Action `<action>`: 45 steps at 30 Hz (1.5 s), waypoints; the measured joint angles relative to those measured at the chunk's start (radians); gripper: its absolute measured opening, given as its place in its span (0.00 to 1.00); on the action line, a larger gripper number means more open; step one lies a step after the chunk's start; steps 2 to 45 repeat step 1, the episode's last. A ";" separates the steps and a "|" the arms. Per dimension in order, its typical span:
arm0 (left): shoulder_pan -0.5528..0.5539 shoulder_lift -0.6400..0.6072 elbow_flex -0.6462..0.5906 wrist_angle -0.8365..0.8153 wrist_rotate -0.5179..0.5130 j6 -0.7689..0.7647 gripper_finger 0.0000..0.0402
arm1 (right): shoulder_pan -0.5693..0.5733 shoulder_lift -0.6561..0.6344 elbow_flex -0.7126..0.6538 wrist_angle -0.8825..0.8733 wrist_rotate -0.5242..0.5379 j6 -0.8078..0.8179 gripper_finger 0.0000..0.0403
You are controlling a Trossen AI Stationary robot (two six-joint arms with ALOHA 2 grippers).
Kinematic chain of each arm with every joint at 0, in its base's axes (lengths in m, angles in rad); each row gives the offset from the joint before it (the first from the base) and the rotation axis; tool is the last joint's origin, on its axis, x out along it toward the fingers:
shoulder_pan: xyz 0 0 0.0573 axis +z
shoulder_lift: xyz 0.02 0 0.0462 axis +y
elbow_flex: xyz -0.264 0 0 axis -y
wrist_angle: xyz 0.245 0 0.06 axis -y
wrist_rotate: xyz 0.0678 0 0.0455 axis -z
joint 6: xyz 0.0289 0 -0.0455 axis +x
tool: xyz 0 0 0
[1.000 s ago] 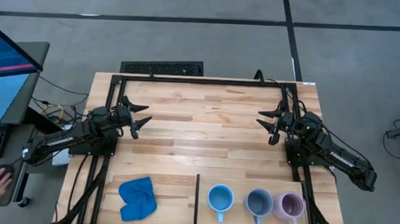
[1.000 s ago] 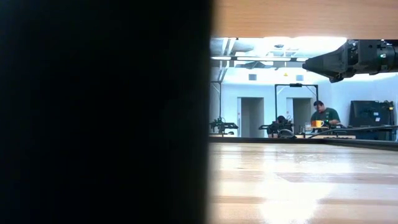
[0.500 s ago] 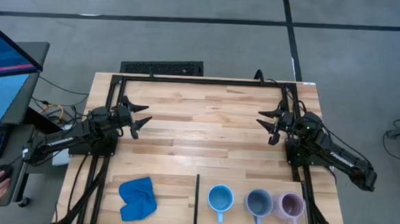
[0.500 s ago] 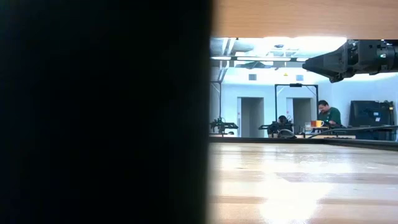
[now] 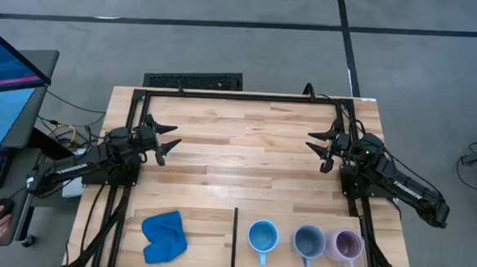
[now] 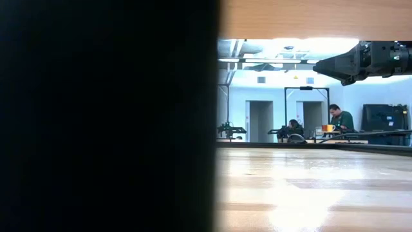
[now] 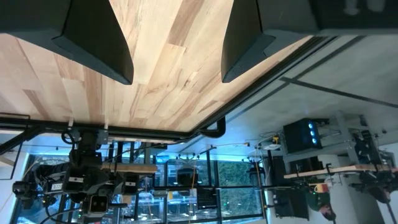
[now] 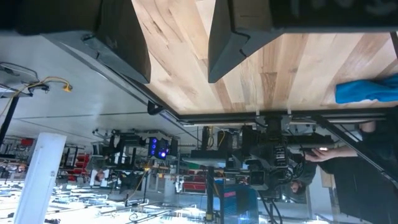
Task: Stack small to large cups/mugs on shelf
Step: Return to Home Position
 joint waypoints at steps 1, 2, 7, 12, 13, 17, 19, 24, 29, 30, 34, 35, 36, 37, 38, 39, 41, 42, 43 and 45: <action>0.000 0.000 0.000 0.000 0.000 0.000 0.59 | 0.000 0.000 0.000 0.000 0.000 0.000 0.45; 0.000 0.000 0.000 0.000 0.000 0.000 0.59 | 0.000 0.000 0.000 0.000 0.000 0.000 0.45; 0.000 0.000 0.000 0.000 0.000 0.000 0.59 | 0.000 0.000 0.000 0.000 0.000 0.000 0.45; 0.000 0.000 0.000 0.000 0.000 0.000 0.59 | 0.000 0.000 0.000 0.000 0.000 0.000 0.45; 0.000 0.000 0.000 0.000 0.000 0.000 0.59 | 0.000 0.000 0.000 0.000 0.000 0.000 0.45; 0.000 0.000 0.000 0.000 0.000 0.000 0.59 | 0.000 0.000 0.000 0.000 0.000 0.000 0.45; 0.000 0.000 0.000 0.000 0.000 0.000 0.59 | 0.000 0.000 0.000 0.000 0.000 0.000 0.45; 0.000 0.000 0.000 0.000 0.000 0.000 0.59 | 0.000 0.000 0.000 0.000 0.000 0.000 0.45; 0.000 0.000 0.000 0.000 0.000 0.000 0.59 | 0.000 0.000 0.000 0.000 0.000 0.000 0.45; 0.000 0.000 0.000 0.000 0.000 0.000 0.59 | 0.000 0.000 0.000 0.000 0.000 0.000 0.45; 0.000 0.000 0.000 0.000 0.000 0.000 0.59 | 0.000 0.000 0.000 0.000 0.000 0.000 0.45; 0.000 0.000 0.000 0.000 0.000 0.000 0.59 | 0.000 0.000 0.000 0.000 0.000 0.000 0.45; 0.000 0.000 0.000 0.000 0.000 0.000 0.59 | 0.000 0.000 0.000 0.000 0.000 0.000 0.45; 0.000 0.000 0.000 0.000 0.000 0.000 0.59 | 0.000 0.000 0.000 0.000 0.000 0.000 0.45; 0.000 0.000 0.000 0.000 0.000 0.000 0.59 | 0.000 0.000 0.000 0.000 0.000 0.000 0.45; 0.000 0.000 0.000 0.000 0.000 0.000 0.59 | 0.000 0.000 0.000 0.000 0.000 0.000 0.45; 0.000 0.000 0.000 0.000 0.000 0.000 0.59 | 0.000 0.000 0.000 0.000 0.000 0.000 0.45; 0.000 0.000 0.000 0.000 0.000 0.000 0.59 | 0.000 0.000 0.000 0.000 0.000 0.000 0.45; 0.000 0.000 0.000 0.000 0.000 0.000 0.59 | 0.000 0.000 0.000 0.000 0.000 0.000 0.45; 0.000 0.000 0.000 0.000 0.000 0.000 0.59 | 0.000 0.000 0.000 0.000 0.000 0.000 0.45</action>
